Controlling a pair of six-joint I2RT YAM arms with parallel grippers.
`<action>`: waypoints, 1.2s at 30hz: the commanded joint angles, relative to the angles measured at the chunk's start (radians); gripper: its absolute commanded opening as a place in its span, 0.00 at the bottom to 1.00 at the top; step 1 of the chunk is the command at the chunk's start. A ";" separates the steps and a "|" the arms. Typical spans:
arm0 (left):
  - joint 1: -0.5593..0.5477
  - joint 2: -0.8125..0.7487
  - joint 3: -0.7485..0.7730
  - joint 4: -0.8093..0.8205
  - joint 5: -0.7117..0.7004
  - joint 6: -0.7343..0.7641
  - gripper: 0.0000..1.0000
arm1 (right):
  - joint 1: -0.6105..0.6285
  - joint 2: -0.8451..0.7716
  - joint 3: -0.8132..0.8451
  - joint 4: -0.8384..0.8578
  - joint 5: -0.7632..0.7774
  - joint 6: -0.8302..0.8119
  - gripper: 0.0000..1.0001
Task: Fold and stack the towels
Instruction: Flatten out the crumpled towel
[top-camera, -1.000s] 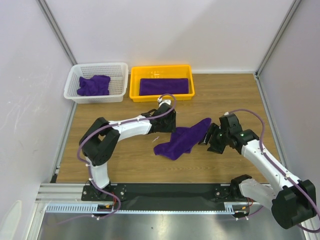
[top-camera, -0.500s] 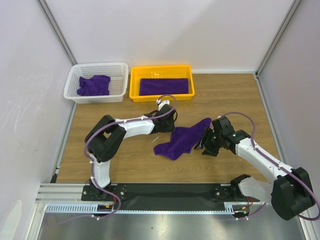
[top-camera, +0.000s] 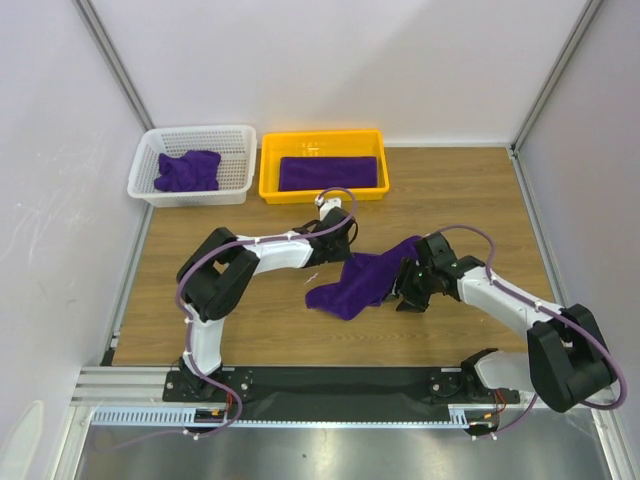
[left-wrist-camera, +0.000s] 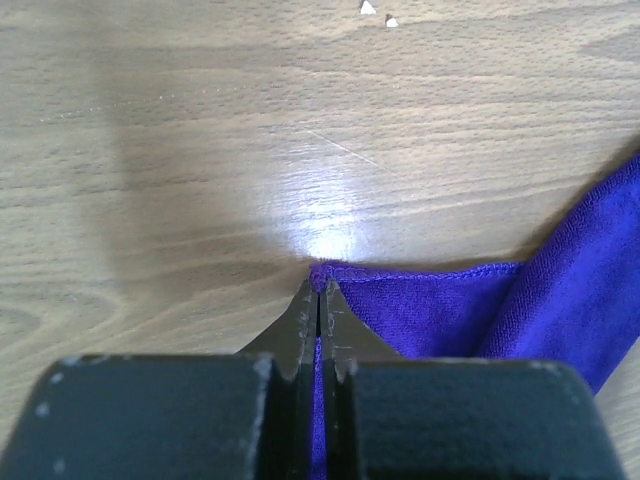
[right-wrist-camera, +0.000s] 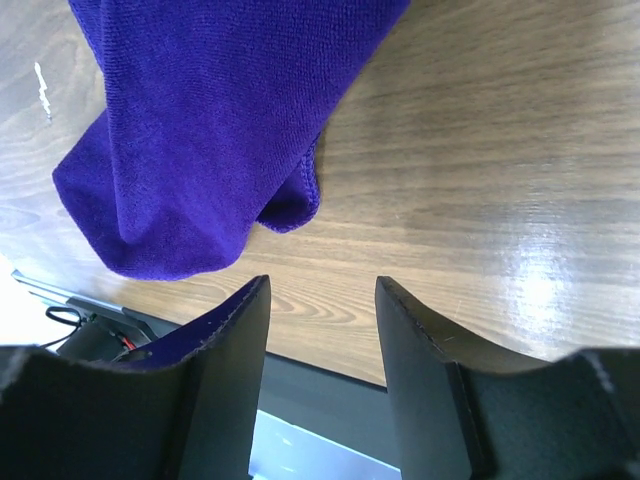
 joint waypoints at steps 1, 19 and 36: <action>0.001 0.021 0.032 0.013 -0.042 -0.002 0.00 | 0.008 0.024 0.022 0.037 -0.025 -0.018 0.52; 0.003 0.023 0.028 0.019 -0.066 -0.038 0.00 | 0.031 0.129 0.020 0.121 -0.027 0.074 0.47; 0.021 0.000 -0.008 0.046 -0.050 -0.021 0.01 | 0.063 0.158 -0.018 0.207 0.006 0.175 0.41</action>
